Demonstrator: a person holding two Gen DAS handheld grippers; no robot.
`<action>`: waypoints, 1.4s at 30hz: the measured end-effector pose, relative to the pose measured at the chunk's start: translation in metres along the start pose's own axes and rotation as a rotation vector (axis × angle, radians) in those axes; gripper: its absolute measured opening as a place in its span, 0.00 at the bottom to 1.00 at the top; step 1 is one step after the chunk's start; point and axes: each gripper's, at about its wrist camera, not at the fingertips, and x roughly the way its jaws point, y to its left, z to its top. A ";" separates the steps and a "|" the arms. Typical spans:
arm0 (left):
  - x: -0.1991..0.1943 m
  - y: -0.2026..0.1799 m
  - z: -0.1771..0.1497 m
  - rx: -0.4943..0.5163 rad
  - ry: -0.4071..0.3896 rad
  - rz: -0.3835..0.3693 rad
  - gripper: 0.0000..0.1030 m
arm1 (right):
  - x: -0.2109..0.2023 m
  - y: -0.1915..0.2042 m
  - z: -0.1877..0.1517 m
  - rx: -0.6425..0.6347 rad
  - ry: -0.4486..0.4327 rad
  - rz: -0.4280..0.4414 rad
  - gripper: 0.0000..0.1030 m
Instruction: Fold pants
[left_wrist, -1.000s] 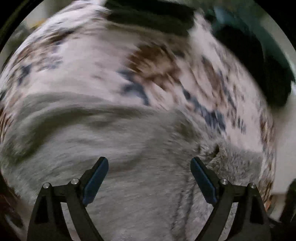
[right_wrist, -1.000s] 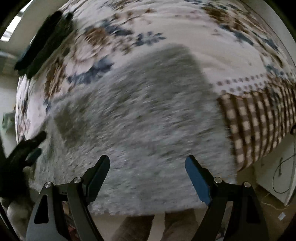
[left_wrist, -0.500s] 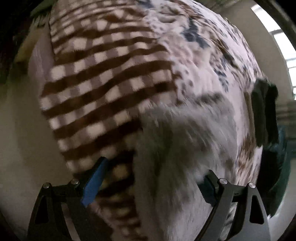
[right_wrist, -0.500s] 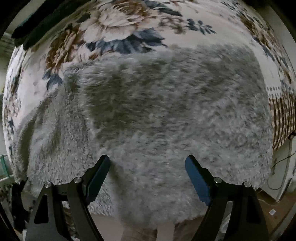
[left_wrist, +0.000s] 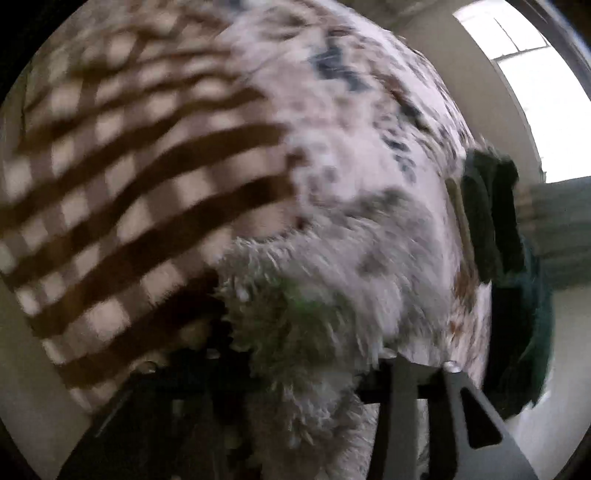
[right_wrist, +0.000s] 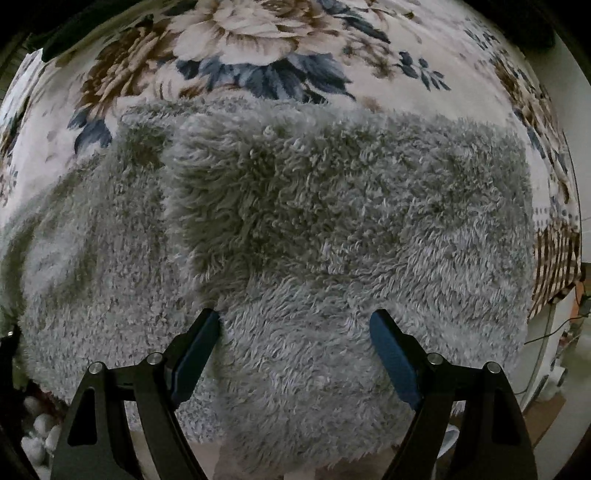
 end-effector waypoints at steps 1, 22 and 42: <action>0.003 0.004 0.002 -0.015 0.013 -0.006 0.42 | 0.000 -0.003 0.001 0.004 0.000 0.003 0.83; -0.089 -0.167 -0.058 0.470 -0.085 0.001 0.13 | -0.039 -0.049 0.010 -0.039 -0.161 -0.092 0.92; -0.023 -0.320 -0.317 1.016 0.165 0.005 0.13 | -0.027 -0.267 -0.024 0.246 -0.145 0.111 0.92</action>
